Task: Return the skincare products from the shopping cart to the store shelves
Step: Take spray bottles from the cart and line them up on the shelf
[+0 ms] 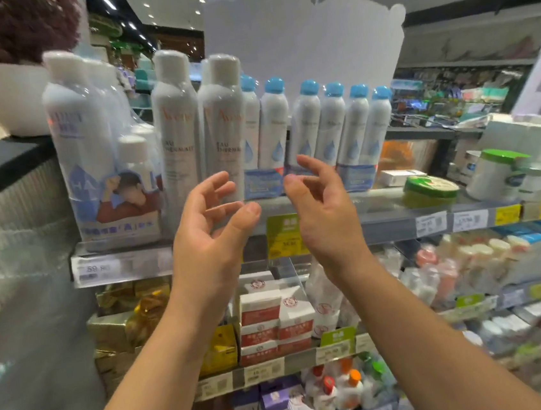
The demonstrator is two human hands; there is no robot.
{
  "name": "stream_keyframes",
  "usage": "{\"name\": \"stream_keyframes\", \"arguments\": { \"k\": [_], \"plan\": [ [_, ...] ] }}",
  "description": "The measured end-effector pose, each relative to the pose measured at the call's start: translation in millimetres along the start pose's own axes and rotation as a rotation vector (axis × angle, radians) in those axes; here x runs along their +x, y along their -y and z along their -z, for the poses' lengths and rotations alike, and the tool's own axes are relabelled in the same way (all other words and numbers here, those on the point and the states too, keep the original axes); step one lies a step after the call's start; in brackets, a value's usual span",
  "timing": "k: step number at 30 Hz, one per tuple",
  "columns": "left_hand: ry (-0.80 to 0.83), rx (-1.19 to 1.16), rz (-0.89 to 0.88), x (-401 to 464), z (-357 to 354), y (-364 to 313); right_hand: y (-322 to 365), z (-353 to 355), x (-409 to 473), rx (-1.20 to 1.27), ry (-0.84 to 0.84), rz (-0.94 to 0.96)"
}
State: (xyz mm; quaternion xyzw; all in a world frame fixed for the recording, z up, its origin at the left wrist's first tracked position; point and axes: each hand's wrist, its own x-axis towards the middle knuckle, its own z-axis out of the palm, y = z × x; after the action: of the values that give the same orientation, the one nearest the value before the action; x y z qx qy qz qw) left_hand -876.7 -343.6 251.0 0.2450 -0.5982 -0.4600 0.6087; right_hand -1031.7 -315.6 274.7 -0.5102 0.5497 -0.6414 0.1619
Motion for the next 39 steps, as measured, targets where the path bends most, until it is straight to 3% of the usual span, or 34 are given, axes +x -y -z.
{"name": "stream_keyframes", "arguments": {
  "k": [8,22,31,39],
  "plan": [
    [0.353,-0.049,0.078,-37,-78,33,-28,94,-58,0.022,-0.255,-0.094],
    [0.894,-0.147,0.400,-158,-244,98,-87,267,-220,-0.123,-0.811,-0.496],
    [1.157,-0.095,0.557,-257,-346,109,-105,383,-345,-0.210,-1.117,-0.729],
    [1.237,0.006,0.698,-331,-429,119,-135,458,-419,-0.219,-1.211,-0.895]
  ]
}}
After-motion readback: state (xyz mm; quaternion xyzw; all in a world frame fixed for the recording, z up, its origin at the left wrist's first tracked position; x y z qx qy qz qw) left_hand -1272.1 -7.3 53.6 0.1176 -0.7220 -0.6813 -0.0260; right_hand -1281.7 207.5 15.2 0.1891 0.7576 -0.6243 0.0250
